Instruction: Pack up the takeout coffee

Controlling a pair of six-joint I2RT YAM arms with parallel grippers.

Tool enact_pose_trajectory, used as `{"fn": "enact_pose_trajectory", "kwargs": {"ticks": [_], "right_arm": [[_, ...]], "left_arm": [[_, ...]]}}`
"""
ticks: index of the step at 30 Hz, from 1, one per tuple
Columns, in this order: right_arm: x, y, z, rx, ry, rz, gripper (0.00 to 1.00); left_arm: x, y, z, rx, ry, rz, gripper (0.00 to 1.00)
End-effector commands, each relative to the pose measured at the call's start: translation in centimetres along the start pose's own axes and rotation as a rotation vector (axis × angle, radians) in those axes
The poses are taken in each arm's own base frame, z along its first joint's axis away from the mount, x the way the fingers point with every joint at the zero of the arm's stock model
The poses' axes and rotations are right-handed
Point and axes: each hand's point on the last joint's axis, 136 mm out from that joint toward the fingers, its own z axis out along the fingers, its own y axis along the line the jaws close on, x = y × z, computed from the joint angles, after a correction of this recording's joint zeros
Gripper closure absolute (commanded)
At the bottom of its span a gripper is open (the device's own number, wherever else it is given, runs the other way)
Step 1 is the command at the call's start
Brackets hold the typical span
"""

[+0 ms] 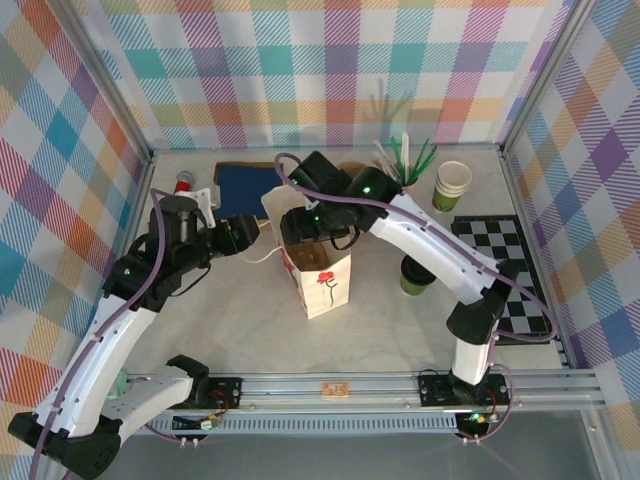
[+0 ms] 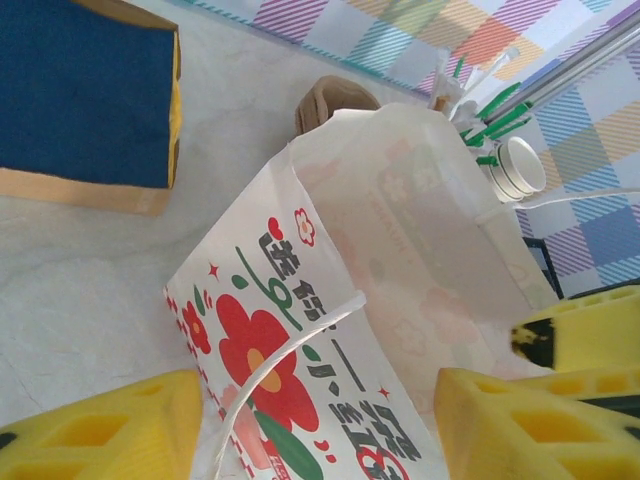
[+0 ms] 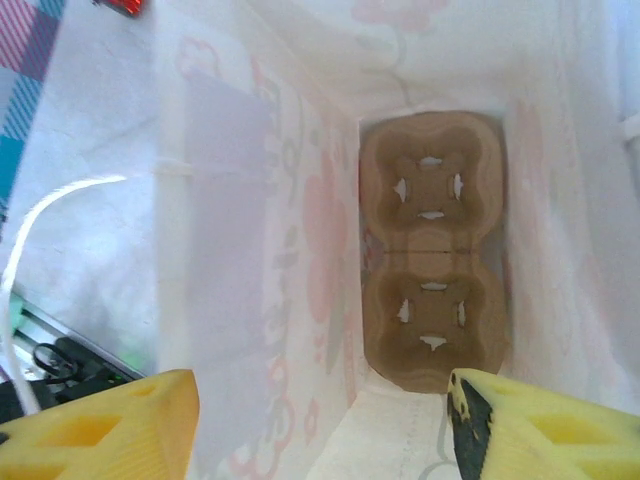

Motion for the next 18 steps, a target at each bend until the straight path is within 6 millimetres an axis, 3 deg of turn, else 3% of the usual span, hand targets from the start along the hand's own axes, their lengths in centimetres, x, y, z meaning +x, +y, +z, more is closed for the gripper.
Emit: {"fn": "enact_pose_trajectory", "kwargs": {"ticks": [1,5,11,14,18], "right_arm": [[-0.3,0.3,-2.5,-0.022,-0.036,-0.030,0.33],[-1.6,-0.6,-4.5,0.016,-0.105,-0.036,0.33],[-3.9,-5.0,-6.3,0.124,-0.180,0.026,0.32],[-4.1,-7.2,-6.8,0.174,-0.191,0.060,0.33],[-3.6,-8.4,-7.5,0.175,-0.215,0.076,0.34]], "left_arm": [[-0.6,-0.2,-0.6,-0.006,-0.006,0.015,0.34],[-0.6,-0.1,0.1,-0.027,0.023,0.034,0.30],[-1.5,-0.7,1.7,-0.025,0.053,0.057,0.25],[-1.5,-0.8,2.7,-0.030,0.084,0.063,0.24],[-1.1,-1.0,4.2,-0.018,0.125,0.060,0.24]]}}
